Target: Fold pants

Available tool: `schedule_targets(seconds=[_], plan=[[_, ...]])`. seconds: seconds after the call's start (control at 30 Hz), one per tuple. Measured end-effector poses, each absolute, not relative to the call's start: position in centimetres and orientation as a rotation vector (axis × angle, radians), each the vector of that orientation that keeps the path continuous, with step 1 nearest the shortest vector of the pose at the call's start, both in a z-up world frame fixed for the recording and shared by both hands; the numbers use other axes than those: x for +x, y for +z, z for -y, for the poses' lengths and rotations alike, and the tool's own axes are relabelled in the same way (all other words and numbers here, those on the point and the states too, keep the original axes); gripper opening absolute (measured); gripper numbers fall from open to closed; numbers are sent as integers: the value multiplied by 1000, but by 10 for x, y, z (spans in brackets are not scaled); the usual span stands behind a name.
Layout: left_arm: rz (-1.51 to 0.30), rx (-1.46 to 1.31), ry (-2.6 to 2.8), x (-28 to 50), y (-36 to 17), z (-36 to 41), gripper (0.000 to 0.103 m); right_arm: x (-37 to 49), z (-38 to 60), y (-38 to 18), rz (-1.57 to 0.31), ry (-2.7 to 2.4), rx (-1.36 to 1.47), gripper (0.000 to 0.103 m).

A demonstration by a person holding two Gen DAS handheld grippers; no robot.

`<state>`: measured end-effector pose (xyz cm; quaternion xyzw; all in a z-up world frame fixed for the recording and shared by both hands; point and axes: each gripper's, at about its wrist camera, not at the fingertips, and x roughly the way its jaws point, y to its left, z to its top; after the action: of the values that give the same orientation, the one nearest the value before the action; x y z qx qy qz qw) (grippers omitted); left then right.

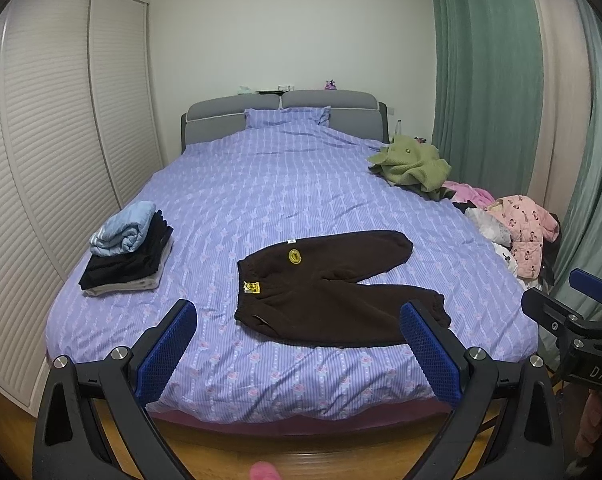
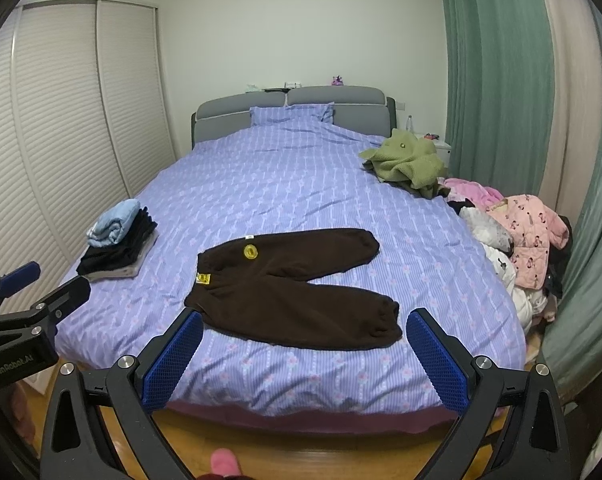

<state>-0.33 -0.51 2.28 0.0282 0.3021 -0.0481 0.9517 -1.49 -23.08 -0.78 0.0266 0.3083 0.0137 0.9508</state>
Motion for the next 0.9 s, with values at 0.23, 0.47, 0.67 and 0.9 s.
schedule_targets(seconds=[0.23, 0.47, 0.67, 0.9], plan=[[-617, 53, -95, 1, 20, 7, 103, -9, 233, -10, -632, 34, 47, 103], [-635, 50, -72, 21, 12, 3, 103, 12, 229, -16, -654, 43, 42, 103], [-644, 63, -46, 55, 1, -17, 103, 42, 211, -27, -676, 52, 43, 103], [-640, 107, -96, 140, -25, -52, 103, 122, 169, -56, -735, 53, 46, 103]])
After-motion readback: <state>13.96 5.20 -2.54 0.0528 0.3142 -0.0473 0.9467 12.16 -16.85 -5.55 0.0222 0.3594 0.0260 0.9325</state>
